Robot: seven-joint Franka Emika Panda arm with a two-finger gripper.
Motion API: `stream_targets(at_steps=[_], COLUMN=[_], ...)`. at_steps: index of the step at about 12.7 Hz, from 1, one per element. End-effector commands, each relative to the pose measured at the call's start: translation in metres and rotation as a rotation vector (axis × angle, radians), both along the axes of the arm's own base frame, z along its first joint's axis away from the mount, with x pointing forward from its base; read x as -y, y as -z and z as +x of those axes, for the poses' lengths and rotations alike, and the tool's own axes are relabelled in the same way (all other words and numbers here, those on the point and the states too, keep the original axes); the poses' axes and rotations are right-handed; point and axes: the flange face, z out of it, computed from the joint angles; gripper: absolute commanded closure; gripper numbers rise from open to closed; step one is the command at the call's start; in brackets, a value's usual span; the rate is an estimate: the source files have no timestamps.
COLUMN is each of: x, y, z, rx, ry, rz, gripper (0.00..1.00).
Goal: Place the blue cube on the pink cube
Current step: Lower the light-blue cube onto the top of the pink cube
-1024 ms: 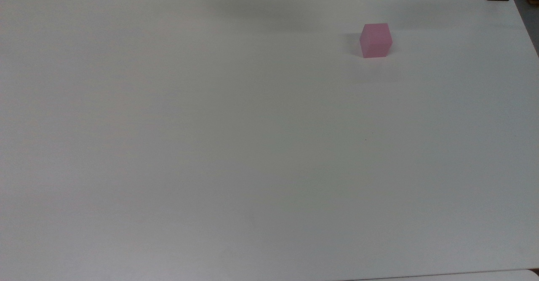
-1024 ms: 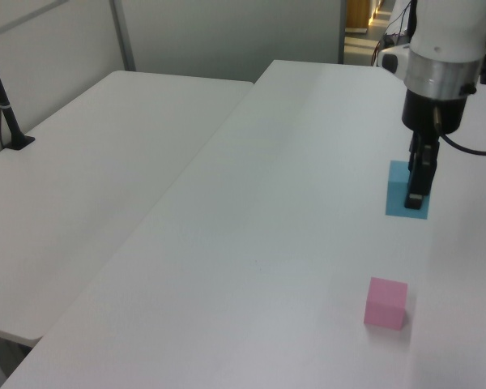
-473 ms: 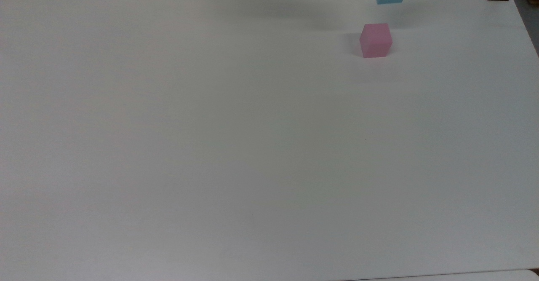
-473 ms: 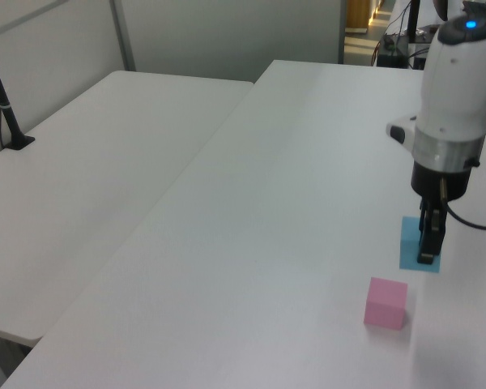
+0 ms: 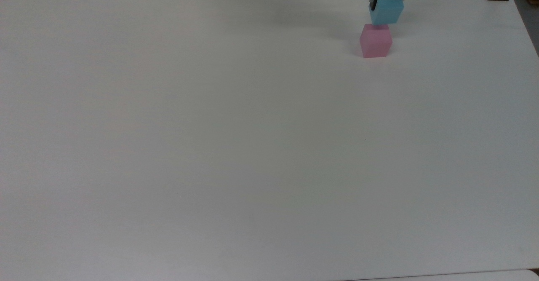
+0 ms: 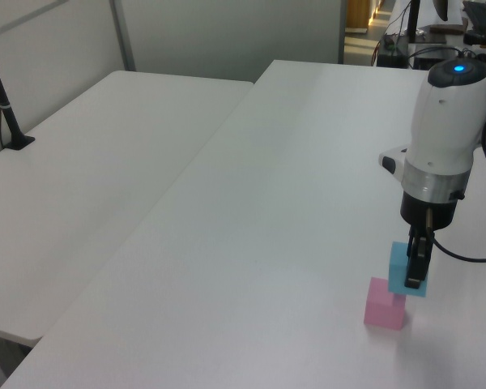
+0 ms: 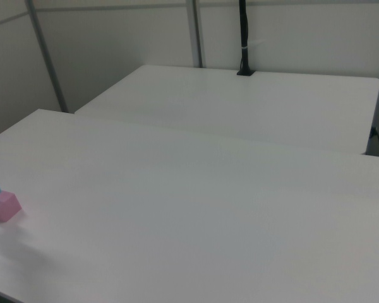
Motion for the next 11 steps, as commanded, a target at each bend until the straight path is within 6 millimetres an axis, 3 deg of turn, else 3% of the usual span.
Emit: stream_targets(at_steps=[1, 5, 8, 9, 10, 11], x=[0.0, -0.003, -0.001, -0.001, -0.001, -0.002], y=[0.008, 0.017, 0.03, 0.031, 0.033, 0.031], z=[0.005, 0.011, 0.019, 0.02, 0.02, 0.02], rx=[0.017, 0.067, 0.08, 0.083, 0.08, 0.082], ry=[0.018, -0.02, -0.04, -0.039, -0.037, -0.026], rz=[0.029, 0.015, -0.012, -0.008, -0.009, -0.007], gripper=[0.8, 0.8, 0.74, 0.67, 0.45, 0.35])
